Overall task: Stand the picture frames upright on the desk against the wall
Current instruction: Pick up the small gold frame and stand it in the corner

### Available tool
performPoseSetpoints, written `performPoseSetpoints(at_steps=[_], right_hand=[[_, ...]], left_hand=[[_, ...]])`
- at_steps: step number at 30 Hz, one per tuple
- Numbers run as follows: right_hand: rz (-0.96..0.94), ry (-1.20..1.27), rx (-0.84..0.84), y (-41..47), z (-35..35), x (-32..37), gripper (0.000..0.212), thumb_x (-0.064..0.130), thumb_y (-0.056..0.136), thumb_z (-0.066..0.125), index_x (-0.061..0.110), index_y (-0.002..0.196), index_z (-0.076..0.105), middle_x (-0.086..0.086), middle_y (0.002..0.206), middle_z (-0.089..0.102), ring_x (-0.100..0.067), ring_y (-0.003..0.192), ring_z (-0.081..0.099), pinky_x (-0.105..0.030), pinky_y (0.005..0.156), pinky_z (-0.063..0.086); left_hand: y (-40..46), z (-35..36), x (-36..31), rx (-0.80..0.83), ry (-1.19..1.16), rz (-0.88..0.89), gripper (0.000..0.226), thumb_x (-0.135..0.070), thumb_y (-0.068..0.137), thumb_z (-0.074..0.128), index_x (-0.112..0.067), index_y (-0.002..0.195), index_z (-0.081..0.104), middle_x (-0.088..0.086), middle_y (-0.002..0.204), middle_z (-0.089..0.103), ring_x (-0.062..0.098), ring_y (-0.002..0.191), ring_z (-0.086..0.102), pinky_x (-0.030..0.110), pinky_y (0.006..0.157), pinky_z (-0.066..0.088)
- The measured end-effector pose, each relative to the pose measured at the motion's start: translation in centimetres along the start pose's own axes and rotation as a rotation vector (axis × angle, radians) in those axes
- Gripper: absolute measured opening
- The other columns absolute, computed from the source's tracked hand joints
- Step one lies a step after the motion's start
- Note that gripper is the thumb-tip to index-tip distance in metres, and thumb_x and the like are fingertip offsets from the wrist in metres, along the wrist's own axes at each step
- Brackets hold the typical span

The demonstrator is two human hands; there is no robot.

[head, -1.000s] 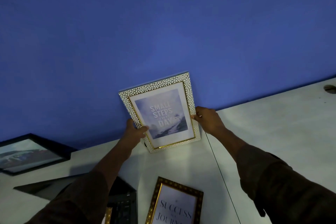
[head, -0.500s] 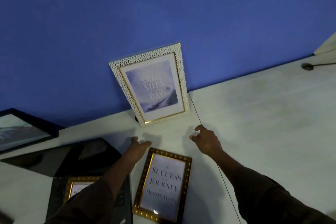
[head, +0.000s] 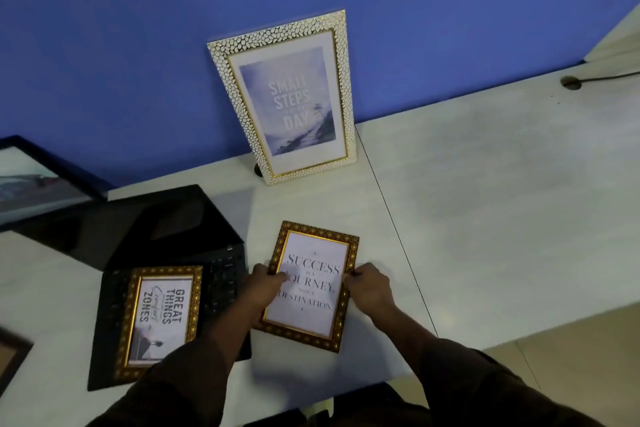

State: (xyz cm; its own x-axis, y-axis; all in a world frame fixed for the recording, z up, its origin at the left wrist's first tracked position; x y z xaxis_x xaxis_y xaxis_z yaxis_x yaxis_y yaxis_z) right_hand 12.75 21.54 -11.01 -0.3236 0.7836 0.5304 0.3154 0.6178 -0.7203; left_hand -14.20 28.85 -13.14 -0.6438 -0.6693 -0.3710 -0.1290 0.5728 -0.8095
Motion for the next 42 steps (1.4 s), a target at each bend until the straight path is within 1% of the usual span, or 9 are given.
performPoseSetpoints(at_steps=[6, 11, 16, 20, 24, 26, 34, 40, 42], right_hand=[[-0.01, -0.052, -0.035, -1.0, -0.9, 0.2, 0.028, 0.028, 0.095, 0.062, 0.002, 0.088, 0.072, -0.014, 0.089, 0.075, -0.032, 0.087, 0.072, -0.036, 0.069, 0.053], [-0.101, -0.114, -0.093, -4.1, -0.6, 2.5, 0.022, 0.021, 0.095, 0.062, 0.003, 0.088, 0.074, -0.013, 0.089, 0.076, -0.032, 0.086, 0.072, -0.039, 0.076, 0.058], [-0.223, -0.121, -0.14, -9.2, 2.2, 5.9, 0.02, 0.022, 0.095, 0.06, 0.009, 0.089, 0.074, -0.01, 0.091, 0.075, -0.03, 0.087, 0.071, -0.038, 0.077, 0.057], [-0.352, -0.18, -0.126, -14.5, 6.6, 9.3, 0.021, 0.023, 0.096, 0.06, 0.011, 0.082, 0.07, -0.009, 0.09, 0.076, -0.029, 0.087, 0.07, -0.034, 0.075, 0.054], [-0.511, -0.213, -0.109, -19.7, 12.7, 13.5, 0.017, 0.025, 0.095, 0.062, 0.012, 0.09, 0.073, -0.007, 0.089, 0.076, -0.027, 0.083, 0.071, -0.03, 0.07, 0.053], [-0.594, -0.243, -0.096, -22.4, 16.5, 15.9, 0.016, 0.024, 0.096, 0.063, 0.012, 0.089, 0.071, -0.007, 0.087, 0.074, -0.024, 0.074, 0.068, -0.027, 0.063, 0.05], [-0.918, -0.296, 0.039, -31.6, 29.5, 24.0, 0.012, 0.017, 0.099, 0.061, 0.009, 0.099, 0.071, -0.007, 0.092, 0.073, -0.023, 0.082, 0.068, -0.039, 0.077, 0.056], [-0.997, -0.316, 0.159, -34.5, 36.8, 30.4, 0.016, 0.019, 0.099, 0.062, 0.012, 0.108, 0.073, -0.003, 0.099, 0.073, -0.021, 0.091, 0.068, -0.035, 0.08, 0.054], [-1.032, -0.331, 0.188, -35.0, 38.8, 32.4, 0.018, 0.019, 0.098, 0.062, 0.012, 0.11, 0.073, -0.003, 0.101, 0.073, -0.02, 0.091, 0.066, -0.034, 0.08, 0.052]], left_hand=[[-4.3, -0.7, -1.2, 0.053, -0.06, 0.083, 0.025, -0.022, 0.089, 0.066, 0.001, 0.094, 0.059, 0.009, 0.081, 0.064, 0.014, 0.062, 0.06, 0.02, 0.048, 0.042], [-8.7, -2.2, 0.1, 0.076, -0.249, 0.159, 0.011, -0.021, 0.095, 0.064, -0.012, 0.1, 0.065, 0.009, 0.099, 0.074, 0.019, 0.084, 0.07, 0.028, 0.063, 0.051], [-11.0, -6.9, 5.1, -0.022, -0.321, 0.201, 0.042, -0.041, 0.09, 0.066, -0.017, 0.121, 0.052, 0.006, 0.122, 0.06, 0.025, 0.111, 0.058, 0.04, 0.089, 0.049], [-14.5, -12.0, 10.2, -0.104, -0.453, 0.258, 0.044, -0.037, 0.091, 0.066, -0.016, 0.127, 0.053, 0.007, 0.122, 0.06, 0.02, 0.1, 0.057, 0.033, 0.077, 0.048], [-18.4, -18.0, 17.4, -0.179, -0.566, 0.282, 0.051, -0.042, 0.087, 0.067, -0.019, 0.13, 0.052, 0.004, 0.129, 0.059, 0.026, 0.118, 0.056, 0.042, 0.099, 0.048], [-20.5, -21.2, 21.0, -0.224, -0.622, 0.313, 0.042, -0.037, 0.093, 0.063, -0.017, 0.127, 0.051, 0.005, 0.129, 0.059, 0.025, 0.118, 0.056, 0.038, 0.094, 0.045], [-26.6, -31.3, 32.4, -0.452, -0.799, 0.31, 0.044, -0.037, 0.092, 0.063, -0.017, 0.13, 0.053, 0.002, 0.128, 0.061, 0.019, 0.111, 0.058, 0.033, 0.085, 0.042], [-28.4, -37.2, 37.1, -0.575, -0.902, 0.284, 0.042, -0.044, 0.084, 0.068, -0.024, 0.119, 0.059, 0.002, 0.122, 0.068, 0.021, 0.111, 0.063, 0.04, 0.099, 0.048], [-28.6, -38.8, 37.8, -0.596, -0.969, 0.289, 0.028, -0.036, 0.087, 0.068, -0.024, 0.111, 0.06, 0.005, 0.117, 0.071, 0.022, 0.104, 0.068, 0.035, 0.082, 0.056]])
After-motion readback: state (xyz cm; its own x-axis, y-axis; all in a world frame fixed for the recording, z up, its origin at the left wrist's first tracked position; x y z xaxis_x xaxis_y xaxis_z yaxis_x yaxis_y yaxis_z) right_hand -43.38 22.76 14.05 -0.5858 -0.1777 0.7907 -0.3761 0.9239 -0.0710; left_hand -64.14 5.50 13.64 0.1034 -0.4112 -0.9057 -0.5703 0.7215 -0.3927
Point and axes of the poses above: each hand's wrist, its own y-axis towards the middle knuckle, its own z-axis out of the palm, x = y × z, the point moved 9 cm from there along y, towards the middle knuckle
